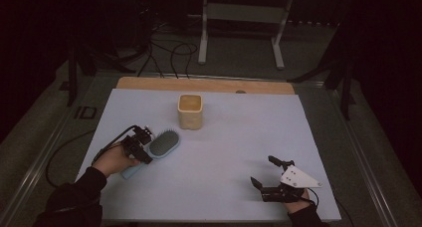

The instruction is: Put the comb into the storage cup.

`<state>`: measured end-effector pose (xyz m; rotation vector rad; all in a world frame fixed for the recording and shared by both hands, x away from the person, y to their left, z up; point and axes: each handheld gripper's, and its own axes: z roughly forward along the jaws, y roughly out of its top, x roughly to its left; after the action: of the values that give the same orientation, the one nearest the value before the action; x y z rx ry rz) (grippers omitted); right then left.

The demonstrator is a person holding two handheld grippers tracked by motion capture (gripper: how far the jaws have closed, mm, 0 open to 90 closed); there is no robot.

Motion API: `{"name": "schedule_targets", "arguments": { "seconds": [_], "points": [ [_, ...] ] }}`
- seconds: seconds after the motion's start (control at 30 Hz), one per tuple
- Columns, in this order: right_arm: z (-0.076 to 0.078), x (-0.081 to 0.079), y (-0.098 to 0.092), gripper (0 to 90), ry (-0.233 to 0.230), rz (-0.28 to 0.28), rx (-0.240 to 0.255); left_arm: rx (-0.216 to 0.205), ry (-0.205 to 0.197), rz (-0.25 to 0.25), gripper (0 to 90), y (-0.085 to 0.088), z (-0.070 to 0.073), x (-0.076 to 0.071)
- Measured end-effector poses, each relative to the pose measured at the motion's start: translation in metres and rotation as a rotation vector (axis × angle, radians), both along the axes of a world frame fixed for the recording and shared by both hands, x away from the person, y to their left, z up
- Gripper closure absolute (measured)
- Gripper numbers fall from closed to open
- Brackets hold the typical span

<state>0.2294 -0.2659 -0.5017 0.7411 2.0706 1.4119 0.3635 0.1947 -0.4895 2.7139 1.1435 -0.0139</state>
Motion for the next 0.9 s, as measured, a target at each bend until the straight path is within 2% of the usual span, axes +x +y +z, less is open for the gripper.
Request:
{"name": "schedule_targets", "arguments": {
  "seconds": [0.23,0.53,0.6,0.73,0.9],
  "points": [
    [0.0,0.0,0.0,8.9,0.004,-0.003,0.0,-0.01,-0.009,-0.005,70.2,0.002,0.0,-0.001],
    [0.0,0.001,0.0,8.9,0.003,-0.004,0.002,-0.05,-0.027,0.002,70.3,0.009,0.002,-0.004],
    [0.0,0.0,0.0,8.9,0.003,-0.005,0.0,-0.067,-0.018,-0.004,70.3,0.011,0.003,-0.005],
    [0.0,0.001,-0.001,8.9,0.003,-0.006,0.001,-0.086,-0.032,0.0,70.4,0.016,0.007,-0.008],
    [0.0,0.001,0.0,8.9,0.002,-0.005,0.0,-0.139,-0.048,0.016,70.4,0.021,0.017,-0.011]
  ]
}}
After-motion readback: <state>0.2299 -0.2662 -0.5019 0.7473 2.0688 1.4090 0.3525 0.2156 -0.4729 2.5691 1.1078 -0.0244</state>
